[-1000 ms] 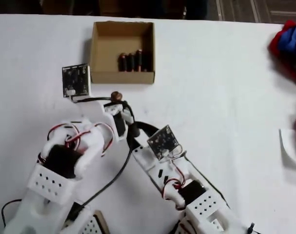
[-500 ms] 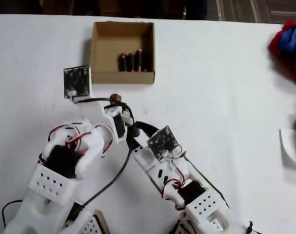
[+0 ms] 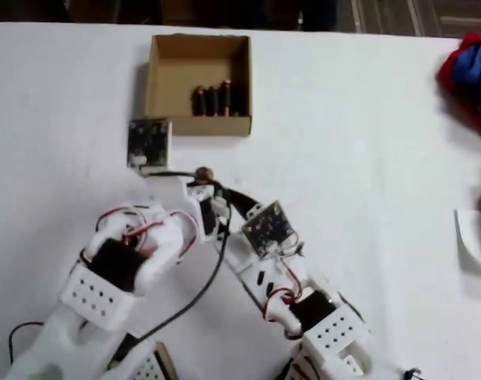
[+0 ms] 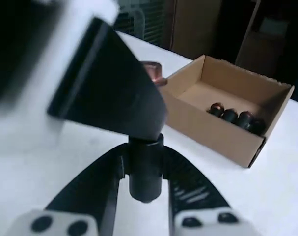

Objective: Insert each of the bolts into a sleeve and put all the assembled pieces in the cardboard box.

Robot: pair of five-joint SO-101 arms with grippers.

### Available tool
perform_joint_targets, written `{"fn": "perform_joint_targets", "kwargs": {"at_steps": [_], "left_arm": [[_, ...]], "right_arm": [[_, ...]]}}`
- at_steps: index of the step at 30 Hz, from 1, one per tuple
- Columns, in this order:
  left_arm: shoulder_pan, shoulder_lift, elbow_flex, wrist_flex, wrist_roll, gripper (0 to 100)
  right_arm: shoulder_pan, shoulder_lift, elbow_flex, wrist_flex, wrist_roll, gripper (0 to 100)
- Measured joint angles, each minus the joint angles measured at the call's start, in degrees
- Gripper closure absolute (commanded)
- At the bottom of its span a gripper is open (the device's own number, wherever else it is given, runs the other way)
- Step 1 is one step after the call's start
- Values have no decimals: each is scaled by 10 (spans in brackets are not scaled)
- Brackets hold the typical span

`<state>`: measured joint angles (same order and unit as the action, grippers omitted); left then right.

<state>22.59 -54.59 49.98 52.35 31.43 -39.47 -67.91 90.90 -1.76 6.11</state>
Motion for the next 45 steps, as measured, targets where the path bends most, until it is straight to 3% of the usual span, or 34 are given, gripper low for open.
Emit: {"fn": "perform_joint_targets", "kwargs": {"at_steps": [7, 15, 28, 32, 38, 45], "left_arm": [[0, 1, 8, 0, 0, 946], [7, -1, 12, 25, -19, 611], [-52, 0, 5, 73, -23, 600], [-127, 0, -51, 98, -23, 600], [-301, 0, -82, 193, -30, 598], [-447, 0, -82, 250, -195, 600]], "right_arm": [[-3, 70, -22, -29, 0, 979], [3, 195, -82, -67, -2, 979], [44, 267, -91, -116, -3, 979], [88, 268, -105, -116, -2, 979], [151, 353, -232, -116, -2, 979], [161, 616, -566, -116, -8, 979]]}}
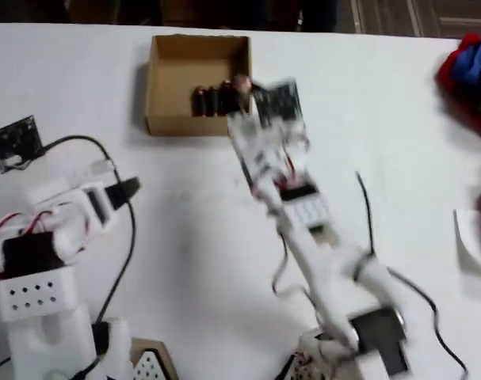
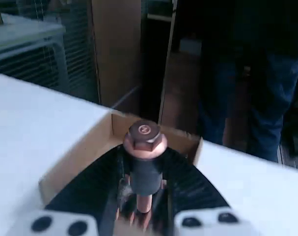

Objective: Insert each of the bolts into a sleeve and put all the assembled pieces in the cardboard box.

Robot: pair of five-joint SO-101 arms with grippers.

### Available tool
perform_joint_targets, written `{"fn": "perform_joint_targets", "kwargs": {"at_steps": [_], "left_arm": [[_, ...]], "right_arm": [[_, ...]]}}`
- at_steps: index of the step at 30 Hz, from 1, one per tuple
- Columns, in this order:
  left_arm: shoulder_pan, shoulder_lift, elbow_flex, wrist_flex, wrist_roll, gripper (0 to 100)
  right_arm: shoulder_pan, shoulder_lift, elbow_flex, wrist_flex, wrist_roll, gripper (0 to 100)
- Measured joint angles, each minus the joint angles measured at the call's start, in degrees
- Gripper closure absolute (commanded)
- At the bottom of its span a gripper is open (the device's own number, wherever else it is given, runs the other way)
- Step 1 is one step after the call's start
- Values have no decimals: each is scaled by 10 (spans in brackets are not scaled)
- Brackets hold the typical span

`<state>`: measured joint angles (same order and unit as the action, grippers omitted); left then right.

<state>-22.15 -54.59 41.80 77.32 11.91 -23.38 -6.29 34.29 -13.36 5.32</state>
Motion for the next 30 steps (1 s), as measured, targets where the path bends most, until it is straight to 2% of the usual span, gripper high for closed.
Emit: {"fn": "perform_joint_targets", "kwargs": {"at_steps": [3, 5, 7, 9, 12, 20, 26, 30], "left_arm": [[-37, 0, 0, 12, -33, 600], [-57, 0, 0, 27, -40, 600], [-69, 0, 0, 41, -44, 599], [-76, 0, 0, 47, -53, 599], [-83, 0, 0, 47, -117, 600], [-81, -1, 40, 47, -155, 598], [-81, -1, 87, 47, -158, 598], [-82, -1, 91, 47, -158, 597]], "right_arm": [[8, 69, -93, 21, -84, 980], [8, 87, -116, 67, -169, 980], [-4, 111, -144, 130, -211, 980], [-21, 146, -192, 200, -183, 980], [-40, 217, -295, 304, -118, 980], [-39, 459, -700, 569, -96, 980], [-41, 647, -1015, 631, -96, 980], [-50, 738, -1147, 631, -96, 980]]}}
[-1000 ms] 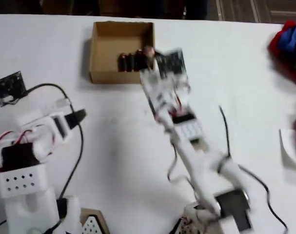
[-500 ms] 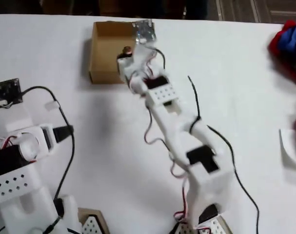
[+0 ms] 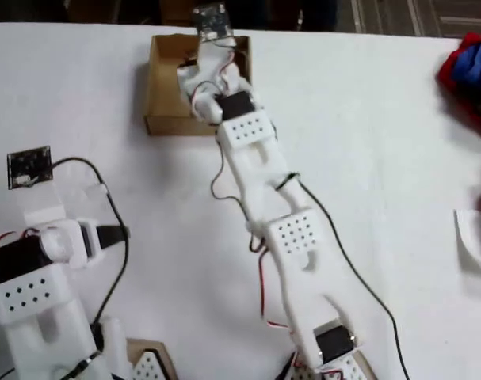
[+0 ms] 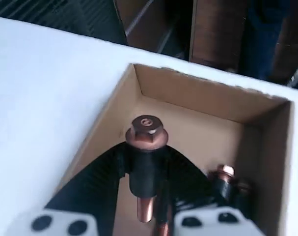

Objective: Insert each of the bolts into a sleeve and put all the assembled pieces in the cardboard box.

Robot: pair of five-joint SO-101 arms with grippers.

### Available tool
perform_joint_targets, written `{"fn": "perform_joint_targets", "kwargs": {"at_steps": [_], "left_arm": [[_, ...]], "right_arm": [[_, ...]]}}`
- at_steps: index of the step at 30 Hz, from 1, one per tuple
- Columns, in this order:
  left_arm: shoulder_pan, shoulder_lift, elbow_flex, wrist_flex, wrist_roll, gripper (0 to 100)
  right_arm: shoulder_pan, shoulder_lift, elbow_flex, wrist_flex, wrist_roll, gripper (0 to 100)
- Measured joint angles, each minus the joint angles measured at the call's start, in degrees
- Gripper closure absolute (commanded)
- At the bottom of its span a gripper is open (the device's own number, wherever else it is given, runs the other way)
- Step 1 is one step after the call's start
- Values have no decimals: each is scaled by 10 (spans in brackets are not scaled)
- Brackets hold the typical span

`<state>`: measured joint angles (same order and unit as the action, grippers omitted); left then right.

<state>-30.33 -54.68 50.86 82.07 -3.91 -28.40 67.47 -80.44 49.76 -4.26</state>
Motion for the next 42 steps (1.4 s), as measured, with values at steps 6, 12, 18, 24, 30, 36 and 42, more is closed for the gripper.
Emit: {"fn": "perform_joint_targets", "kwargs": {"at_steps": [6, 12, 18, 24, 30, 36, 42], "left_arm": [[1, 0, 2, -14, 0, 597], [0, 0, 2, -31, -1, 597], [1, 0, 2, -31, -1, 597], [1, 0, 2, -31, -1, 597], [1, 0, 2, -31, -1, 597], [1, 0, 2, -31, -1, 597], [1, 0, 2, -31, -1, 597]], "right_arm": [[-10, 55, -33, 0, 0, 980], [-23, 67, -33, 0, -22, 980], [-25, 90, -40, 0, -51, 980], [-25, 106, -40, 0, -51, 977], [-25, 106, -40, -4, -9, 858], [-7, 106, -56, -57, 0, 848], [41, 106, -84, -69, 0, 848]]}}
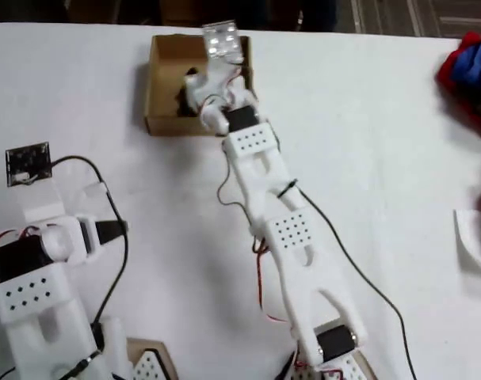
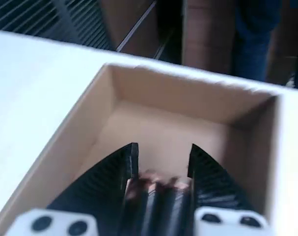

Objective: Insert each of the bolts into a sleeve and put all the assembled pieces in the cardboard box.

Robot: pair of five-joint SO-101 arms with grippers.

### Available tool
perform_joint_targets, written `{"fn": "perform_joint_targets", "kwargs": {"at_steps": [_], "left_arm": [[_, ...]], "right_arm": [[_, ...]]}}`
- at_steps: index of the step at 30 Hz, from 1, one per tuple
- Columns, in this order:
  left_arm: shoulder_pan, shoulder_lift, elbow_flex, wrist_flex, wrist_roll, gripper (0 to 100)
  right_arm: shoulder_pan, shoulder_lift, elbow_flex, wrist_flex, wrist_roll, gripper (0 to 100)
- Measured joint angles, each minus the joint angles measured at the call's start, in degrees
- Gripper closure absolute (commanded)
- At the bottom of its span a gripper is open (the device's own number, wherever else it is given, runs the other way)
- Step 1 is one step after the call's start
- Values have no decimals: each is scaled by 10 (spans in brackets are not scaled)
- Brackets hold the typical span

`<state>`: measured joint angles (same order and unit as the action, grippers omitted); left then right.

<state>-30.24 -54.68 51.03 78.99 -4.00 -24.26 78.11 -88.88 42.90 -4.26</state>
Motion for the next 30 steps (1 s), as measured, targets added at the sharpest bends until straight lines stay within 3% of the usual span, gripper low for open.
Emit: {"fn": "perform_joint_targets", "kwargs": {"at_steps": [4, 7, 11, 17, 22, 26, 30], "left_arm": [[0, 0, 0, 0, 0, 597], [0, 0, 0, 0, 0, 600], [0, -4, -38, 12, -1, 600], [-1, -116, -139, 118, 0, 600], [0, -295, -143, 189, 0, 600], [0, -450, -109, 198, 0, 600], [0, -476, -105, 198, -35, 600]], "right_arm": [[31, -4, -40, 4, 0, 848], [49, -31, -40, 64, 0, 848], [69, -115, -40, 229, 0, 848], [85, -250, -43, 542, 0, 850], [127, -321, -44, 572, 0, 988], [189, -426, 15, 573, 0, 959], [266, -577, 166, 573, 0, 974]]}}
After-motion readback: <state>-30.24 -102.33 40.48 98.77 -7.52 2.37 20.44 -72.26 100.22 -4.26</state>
